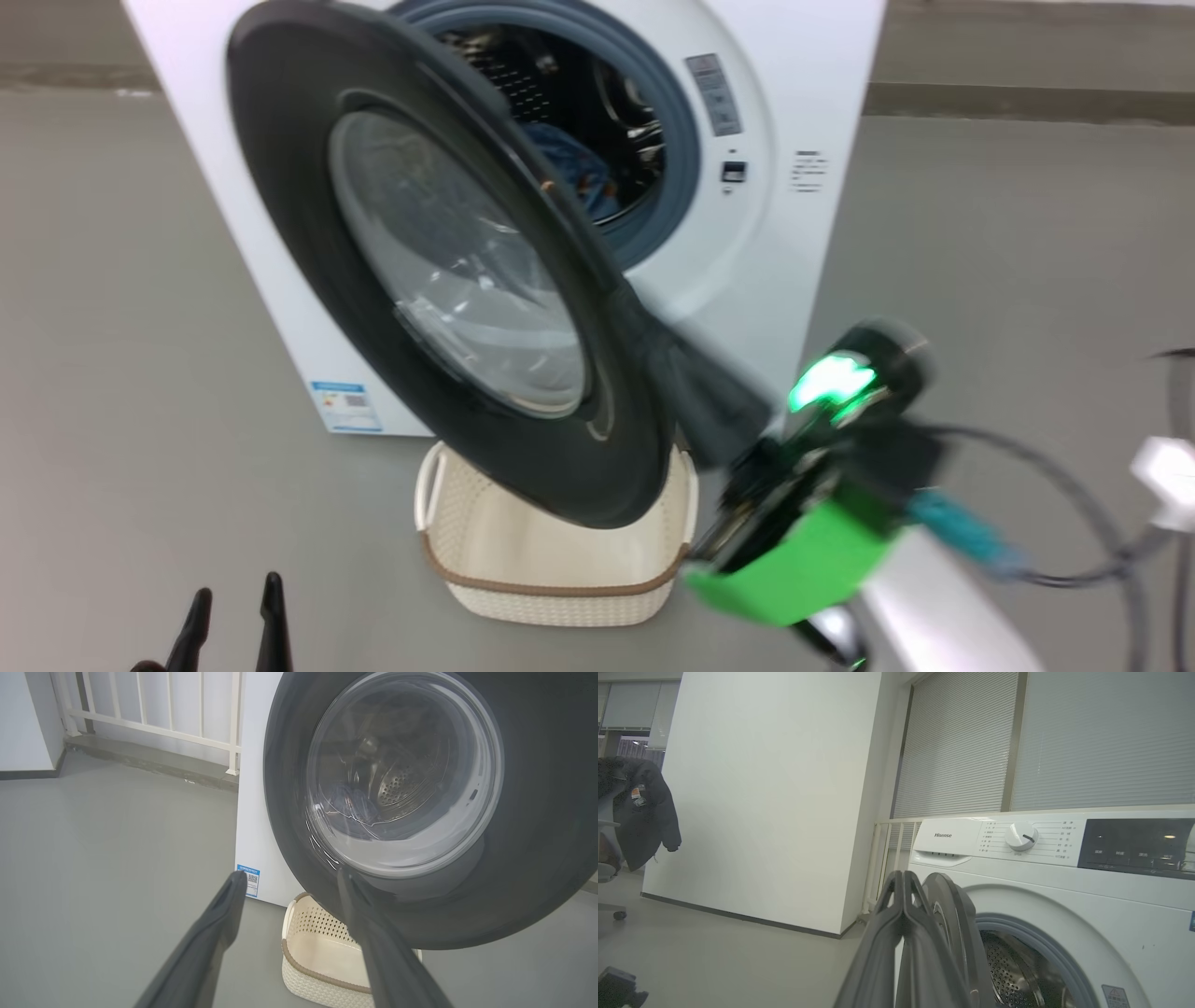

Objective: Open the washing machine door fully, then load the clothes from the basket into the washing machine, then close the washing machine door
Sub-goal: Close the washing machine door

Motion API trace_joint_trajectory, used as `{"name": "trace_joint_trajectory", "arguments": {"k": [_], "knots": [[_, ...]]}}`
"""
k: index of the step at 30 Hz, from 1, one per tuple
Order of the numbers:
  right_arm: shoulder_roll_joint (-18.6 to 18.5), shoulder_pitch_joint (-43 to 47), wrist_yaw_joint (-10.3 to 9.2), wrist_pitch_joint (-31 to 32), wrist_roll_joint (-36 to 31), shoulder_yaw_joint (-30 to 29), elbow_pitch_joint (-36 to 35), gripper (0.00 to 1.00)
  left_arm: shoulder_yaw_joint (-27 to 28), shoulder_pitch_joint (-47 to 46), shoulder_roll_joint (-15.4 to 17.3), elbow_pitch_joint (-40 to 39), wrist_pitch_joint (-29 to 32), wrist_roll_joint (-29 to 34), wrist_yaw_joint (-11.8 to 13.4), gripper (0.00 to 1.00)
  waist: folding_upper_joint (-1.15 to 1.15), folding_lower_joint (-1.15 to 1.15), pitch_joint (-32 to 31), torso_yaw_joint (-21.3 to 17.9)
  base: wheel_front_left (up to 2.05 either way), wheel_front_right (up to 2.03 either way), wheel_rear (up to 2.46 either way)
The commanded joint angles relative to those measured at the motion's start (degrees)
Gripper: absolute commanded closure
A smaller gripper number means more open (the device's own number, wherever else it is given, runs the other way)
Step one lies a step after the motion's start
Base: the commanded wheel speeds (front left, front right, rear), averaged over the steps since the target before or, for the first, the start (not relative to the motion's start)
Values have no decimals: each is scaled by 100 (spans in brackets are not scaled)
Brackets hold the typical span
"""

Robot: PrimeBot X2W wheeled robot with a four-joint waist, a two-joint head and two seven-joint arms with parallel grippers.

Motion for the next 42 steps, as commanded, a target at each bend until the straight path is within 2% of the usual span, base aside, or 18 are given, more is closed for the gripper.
{"name": "trace_joint_trajectory", "arguments": {"k": [1, 9, 15, 20, 32, 42], "knots": [[116, -114, 35, -18, 60, 212, 57, 100, 165, -314, 59, -160, -37, -28, -15, 0, 0, 0, 28, 193, 0, 0, 0], [160, 168, 35, -18, 218, 447, 1330, 100, 27, -362, -60, -188, -37, -99, -15, 0, 0, 0, 82, 569, 0, 0, 0], [164, 233, 35, -18, 429, 349, 1749, 100, 12, -359, -111, -208, -37, -147, -15, 0, 0, 0, 168, 677, 0, 0, 0], [164, 148, 35, -18, 355, 119, 2072, 100, -80, -393, -135, -271, -37, -214, -15, 0, 0, 0, 320, 746, 0, 0, 0], [165, -248, 35, -18, 58, -369, 2285, 100, -282, -732, -156, -405, -37, -476, -15, 0, 0, 0, 1094, 821, 0, 0, 0], [165, -648, 35, -18, -117, -628, 2054, 100, -235, -1070, -123, -428, -37, -629, -15, 0, 0, 0, 1635, 607, 0, 0, 0]]}}
